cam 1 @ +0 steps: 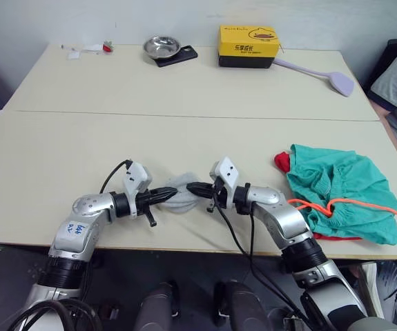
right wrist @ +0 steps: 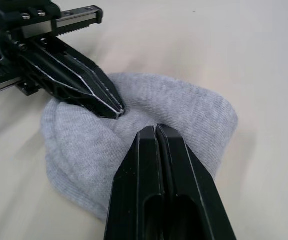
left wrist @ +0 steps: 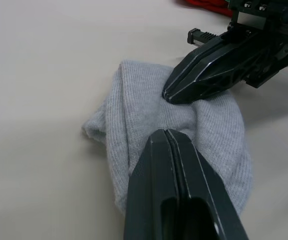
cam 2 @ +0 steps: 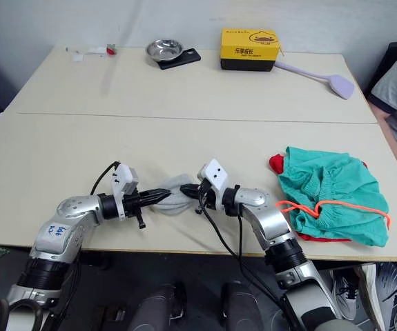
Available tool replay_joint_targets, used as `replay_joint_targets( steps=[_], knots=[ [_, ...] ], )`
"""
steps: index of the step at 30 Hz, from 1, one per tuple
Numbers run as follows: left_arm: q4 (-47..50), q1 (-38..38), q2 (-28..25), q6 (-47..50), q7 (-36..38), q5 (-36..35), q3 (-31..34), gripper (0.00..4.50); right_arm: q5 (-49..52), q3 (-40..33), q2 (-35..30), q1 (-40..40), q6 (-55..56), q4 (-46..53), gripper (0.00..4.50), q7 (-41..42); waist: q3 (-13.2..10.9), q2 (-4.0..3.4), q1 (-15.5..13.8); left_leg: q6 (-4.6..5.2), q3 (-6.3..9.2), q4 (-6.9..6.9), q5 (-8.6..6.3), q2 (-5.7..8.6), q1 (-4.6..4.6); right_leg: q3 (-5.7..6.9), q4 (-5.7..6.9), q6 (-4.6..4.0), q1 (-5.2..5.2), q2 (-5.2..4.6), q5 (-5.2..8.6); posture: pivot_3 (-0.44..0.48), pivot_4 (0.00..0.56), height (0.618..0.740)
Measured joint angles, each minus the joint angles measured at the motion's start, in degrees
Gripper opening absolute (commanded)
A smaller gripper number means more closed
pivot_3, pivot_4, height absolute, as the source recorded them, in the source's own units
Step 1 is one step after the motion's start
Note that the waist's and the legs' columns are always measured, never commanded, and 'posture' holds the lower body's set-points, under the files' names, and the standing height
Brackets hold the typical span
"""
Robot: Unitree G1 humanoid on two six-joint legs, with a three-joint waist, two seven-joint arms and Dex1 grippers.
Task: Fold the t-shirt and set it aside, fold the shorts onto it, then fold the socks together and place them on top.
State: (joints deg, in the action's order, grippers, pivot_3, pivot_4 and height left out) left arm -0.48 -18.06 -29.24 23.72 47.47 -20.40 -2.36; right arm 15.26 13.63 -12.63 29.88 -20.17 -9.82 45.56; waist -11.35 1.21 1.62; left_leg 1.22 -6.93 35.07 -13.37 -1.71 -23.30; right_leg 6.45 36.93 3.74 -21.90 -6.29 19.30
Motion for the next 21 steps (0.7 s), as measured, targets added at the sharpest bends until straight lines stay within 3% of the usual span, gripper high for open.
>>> replay_joint_targets(
  steps=[3, 10, 21],
  knots=[
    [0.07, 0.72, 1.57, 0.62, -0.64, -0.97, 1.05, 0.0, 3.06, -3.19, -0.34, -0.95, -1.63, 0.0, 0.06, 0.83, 0.0, 0.0, -0.07, 0.02, 0.05, 0.01, -0.08, 0.0, 0.06, 0.02, -0.09, 0.0, 0.13, -0.02, 0.0, 0.0, 0.15, 0.74],
    [0.94, 0.57, -0.38, 0.79, 1.5, -1.19, 1.35, 0.0, 5.6, -5.22, -0.14, 0.72, -2.55, 0.37, 0.06, 3.36, -0.03, -0.05, 0.27, 0.0, 0.02, 0.0, -0.08, 0.0, 0.05, 0.03, -0.05, -0.02, 0.06, -0.02, 0.01, 0.0, 0.15, 0.74],
    [-0.37, -3.14, 1.75, -2.13, 0.72, 4.17, -3.72, 0.0, -3.49, 0.86, 2.94, 3.98, 3.7, -6.19, 0.06, -0.27, -0.02, -0.03, -0.05, 0.02, -0.01, 0.05, -0.07, 0.1, 0.06, 0.06, -0.13, -0.01, 0.21, -0.11, 0.01, 0.0, 0.15, 0.74]
  ],
)
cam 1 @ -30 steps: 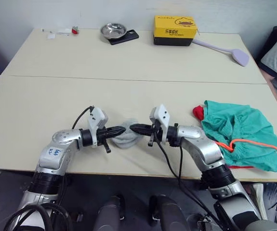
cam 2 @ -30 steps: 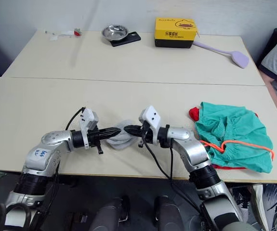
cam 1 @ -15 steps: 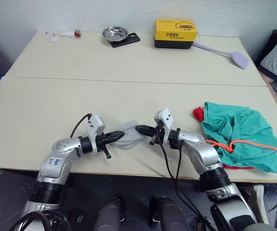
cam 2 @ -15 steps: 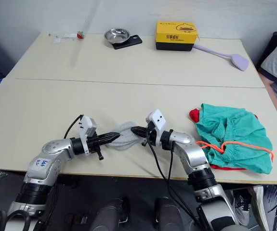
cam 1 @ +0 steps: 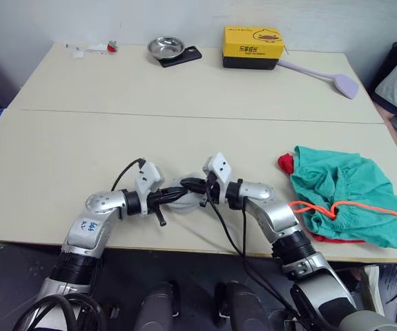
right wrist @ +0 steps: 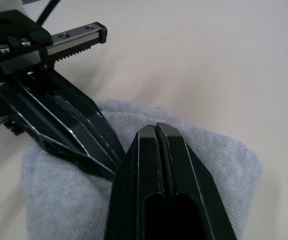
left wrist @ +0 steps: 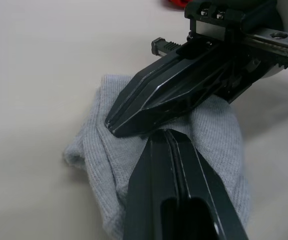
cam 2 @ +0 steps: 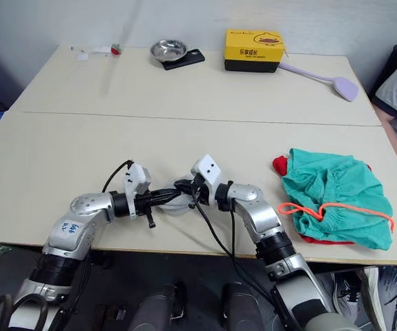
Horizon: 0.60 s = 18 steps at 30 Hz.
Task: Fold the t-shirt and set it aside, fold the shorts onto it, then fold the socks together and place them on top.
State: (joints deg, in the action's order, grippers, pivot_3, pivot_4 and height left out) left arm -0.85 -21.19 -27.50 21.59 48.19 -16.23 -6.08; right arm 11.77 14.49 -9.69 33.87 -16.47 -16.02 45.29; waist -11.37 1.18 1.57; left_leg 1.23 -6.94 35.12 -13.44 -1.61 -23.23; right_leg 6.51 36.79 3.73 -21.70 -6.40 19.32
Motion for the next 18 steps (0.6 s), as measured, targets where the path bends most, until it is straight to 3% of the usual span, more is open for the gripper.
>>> replay_joint_targets(
  steps=[6, 13, 18],
  knots=[
    [0.0, 0.97, -0.13, -1.72, 0.27, 0.54, 0.09, 0.0, 4.92, -4.21, -4.55, -1.51, -9.28, 4.15, 0.06, 1.98, 0.01, -0.01, -0.03, 0.04, 0.08, 0.0, -0.04, -0.03, 0.03, 0.03, 0.0, 0.0, 0.04, -0.01, 0.0, 0.0, 0.15, 0.74],
    [-2.82, 1.25, -0.73, -6.47, 3.08, 0.54, 0.99, 0.0, 15.55, -6.4, -14.37, 5.76, -39.6, 8.17, 2.45, 7.34, -0.03, -0.11, 0.22, 0.08, 0.09, -0.02, -0.04, -0.09, 0.02, 0.05, 0.04, -0.05, -0.06, 0.0, 0.02, 0.0, 0.15, 0.74],
    [-5.43, 1.23, -0.36, -10.64, 4.45, 0.46, 1.49, 0.0, 17.58, -6.64, -14.27, 12.94, -48.12, 1.79, 4.28, 8.26, -0.03, -0.11, 0.12, 0.1, 0.08, -0.03, -0.06, -0.08, -0.02, 0.09, -0.01, -0.06, -0.07, 0.0, 0.03, 0.0, 0.15, 0.74]
  ],
)
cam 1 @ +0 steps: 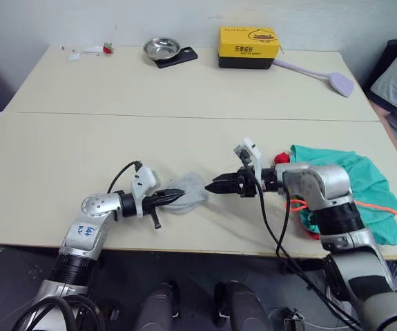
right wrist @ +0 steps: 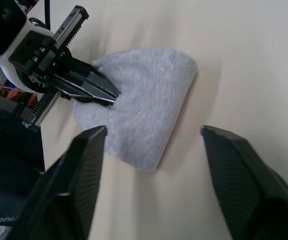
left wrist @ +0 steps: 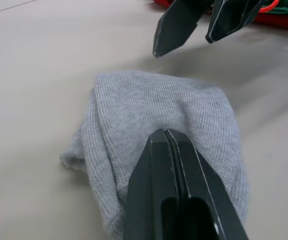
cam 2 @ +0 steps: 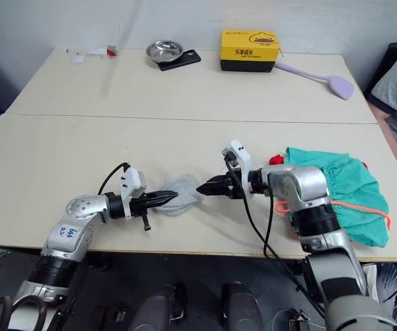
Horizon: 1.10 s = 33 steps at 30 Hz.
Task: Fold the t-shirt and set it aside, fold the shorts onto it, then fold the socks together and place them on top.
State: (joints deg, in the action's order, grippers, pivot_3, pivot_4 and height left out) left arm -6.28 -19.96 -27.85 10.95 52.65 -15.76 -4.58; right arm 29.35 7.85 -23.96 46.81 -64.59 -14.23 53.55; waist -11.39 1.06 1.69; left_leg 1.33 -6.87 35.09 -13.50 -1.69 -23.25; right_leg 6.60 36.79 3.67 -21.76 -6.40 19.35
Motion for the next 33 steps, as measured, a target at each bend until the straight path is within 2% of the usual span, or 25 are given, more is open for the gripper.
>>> replay_joint_targets(
  steps=[1, 10, 14, 22, 24, 29, 32, 33],
  knots=[
    [-0.57, -0.02, 0.01, -0.72, 0.37, -0.11, 0.14, 0.0, -0.37, 0.34, 0.59, 0.95, -0.53, -2.52, 4.47, -0.23, 0.0, 0.0, 0.04, 0.01, -0.02, 0.0, 0.0, 0.0, 0.0, 0.0, 0.0, 0.0, 0.0, 0.0, 0.0, 0.0, 0.15, 0.74],
    [-1.36, 0.88, -0.72, -2.95, 2.63, -0.16, 1.37, 0.0, -2.34, 3.25, 6.39, 6.29, -0.85, -10.62, 4.47, 0.96, 0.03, -0.03, 1.23, 0.14, -0.06, -0.01, 0.08, -0.03, 0.01, 0.0, 0.08, 0.0, -0.03, 0.03, 0.0, 0.0, 0.15, 0.74],
    [-0.95, 1.6, -0.89, -3.53, 2.62, -0.16, 1.57, 0.0, -2.38, 4.91, 8.95, 6.63, -2.63, -10.81, 3.57, 1.48, 0.04, -0.04, 1.53, 0.15, -0.06, -0.03, 0.08, -0.03, 0.02, 0.0, 0.07, 0.0, -0.03, 0.03, 0.0, 0.0, 0.15, 0.74],
    [0.0, 3.25, -1.68, -4.76, 2.81, -0.18, 2.0, 0.0, -2.22, 4.49, 12.12, 6.68, -4.32, -13.9, 0.65, 0.58, 0.04, -0.04, 1.55, -0.08, -0.06, -0.03, -0.06, -0.03, 0.01, -0.02, 0.06, 0.0, -0.04, 0.03, 0.0, 0.0, 0.15, 0.74],
    [-0.07, 3.46, -2.32, -5.17, 3.28, -0.18, 2.16, 0.0, -2.0, 3.75, 12.17, 6.9, -4.65, -13.89, 0.13, 0.58, 0.05, -0.03, 1.54, -0.1, -0.05, -0.03, -0.06, -0.03, 0.03, -0.02, 0.08, 0.0, -0.04, 0.03, 0.0, 0.0, 0.15, 0.74],
    [-0.21, 4.22, -2.61, -6.15, 4.39, -0.45, 2.56, 0.0, -1.21, 2.74, 11.4, 6.7, -6.26, -13.37, 0.08, 0.13, 0.05, -0.03, 1.3, -0.1, -0.05, -0.03, -0.07, -0.02, -0.01, -0.04, 0.05, 0.0, -0.06, 0.01, 0.0, 0.0, 0.15, 0.74],
    [0.33, 5.15, -2.62, -4.34, 5.11, -3.18, 4.19, 0.0, 0.04, 0.56, 10.75, 5.12, -7.73, -10.68, 0.08, -0.88, 0.04, -0.04, 1.02, -0.1, -0.05, -0.03, -0.07, -0.01, -0.19, -0.04, 0.03, 0.0, -0.24, -0.01, 0.0, 0.0, 0.15, 0.74],
    [1.28, 5.59, -2.64, -2.52, 5.25, -4.63, 4.9, 0.38, 0.61, -0.26, 10.07, 4.31, -8.6, -9.13, 0.08, -1.21, 0.04, -0.04, 0.9, -0.07, -0.05, -0.02, -0.05, 0.0, -0.37, -0.04, 0.05, 0.01, -0.39, -0.02, 0.0, 0.0, 0.15, 0.74]
  ],
)
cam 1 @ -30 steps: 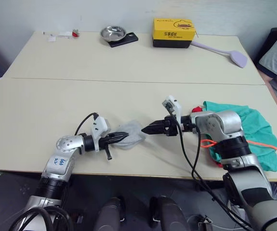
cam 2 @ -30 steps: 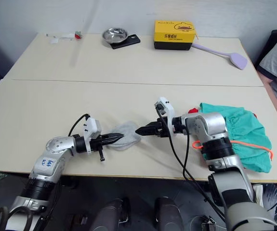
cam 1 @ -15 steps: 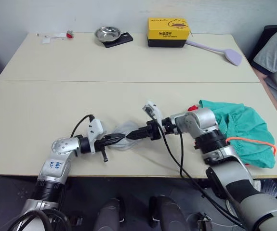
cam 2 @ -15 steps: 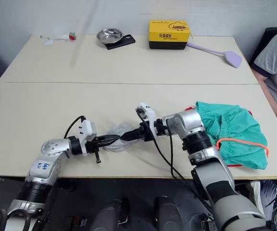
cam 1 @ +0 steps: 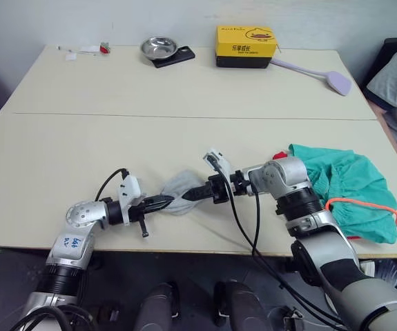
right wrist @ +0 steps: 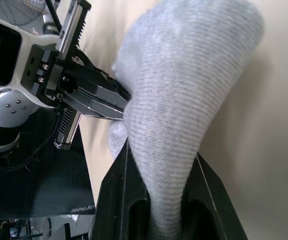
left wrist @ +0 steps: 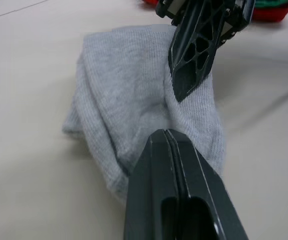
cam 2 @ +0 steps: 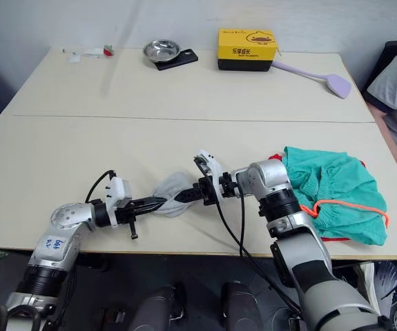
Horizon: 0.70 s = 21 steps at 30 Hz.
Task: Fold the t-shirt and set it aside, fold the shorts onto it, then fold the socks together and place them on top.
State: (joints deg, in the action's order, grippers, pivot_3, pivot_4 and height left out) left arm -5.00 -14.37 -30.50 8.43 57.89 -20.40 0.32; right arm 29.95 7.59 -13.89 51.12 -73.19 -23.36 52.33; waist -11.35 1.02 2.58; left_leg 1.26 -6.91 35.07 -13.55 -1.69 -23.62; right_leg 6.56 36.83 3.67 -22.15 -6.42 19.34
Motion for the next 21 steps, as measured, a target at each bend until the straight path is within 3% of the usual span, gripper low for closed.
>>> replay_joint_targets(
  steps=[3, 8, 13, 17, 21],
  knots=[
    [4.34, 1.75, -0.99, 5.29, 0.02, -4.68, 2.51, 1.17, 4.05, -4.58, -3.1, -3.11, -4.31, 8.13, 0.08, -0.59, -0.02, -0.01, -0.3, 0.28, 0.01, 0.09, 0.31, 0.02, -0.68, 0.02, 0.1, 0.02, -0.62, -0.02, -0.02, 0.0, 0.15, 0.74],
    [17.19, 2.99, -4.56, 12.95, -0.93, -14.18, 9.74, 2.8, 13.69, -17.64, -9.24, -6.66, -14.64, 23.93, 0.08, -1.83, -0.05, -0.03, -0.82, 0.37, 0.02, 0.06, 0.23, 0.03, -0.67, 0.06, -0.08, 0.03, -0.5, -0.01, -0.02, 0.0, 0.15, 0.74],
    [25.25, 5.33, -5.56, 16.21, -1.31, -19.02, 11.01, 4.4, 22.03, -33.19, -20.91, -10.19, -19.01, 28.6, 0.08, -6.32, -0.12, -0.14, -1.29, 0.5, 0.03, 0.08, 0.2, 0.08, -0.65, 0.06, -0.31, 0.14, -0.39, -0.02, -0.09, 0.0, 0.15, 0.74],
    [26.74, 5.04, -5.46, 17.53, -3.06, -20.23, 11.0, 4.5, 23.13, -39.19, -33.24, -14.35, -18.56, 28.17, 0.08, -6.44, -0.13, -0.13, -1.37, 0.51, 0.03, 0.07, 0.22, 0.07, -0.63, 0.06, -0.34, 0.13, -0.37, 0.01, -0.1, 0.0, 0.15, 0.74],
    [26.96, 1.88, -4.38, 19.81, -3.39, -23.26, 10.17, 4.5, 18.28, -39.59, -45.99, -25.72, -12.31, 18.73, 0.08, -2.63, -0.16, -0.1, -2.14, 0.53, -0.09, 0.09, 0.26, 0.12, -0.62, 0.03, -0.4, 0.17, -0.34, 0.04, -0.12, 0.0, 0.15, 0.74]
  ],
)
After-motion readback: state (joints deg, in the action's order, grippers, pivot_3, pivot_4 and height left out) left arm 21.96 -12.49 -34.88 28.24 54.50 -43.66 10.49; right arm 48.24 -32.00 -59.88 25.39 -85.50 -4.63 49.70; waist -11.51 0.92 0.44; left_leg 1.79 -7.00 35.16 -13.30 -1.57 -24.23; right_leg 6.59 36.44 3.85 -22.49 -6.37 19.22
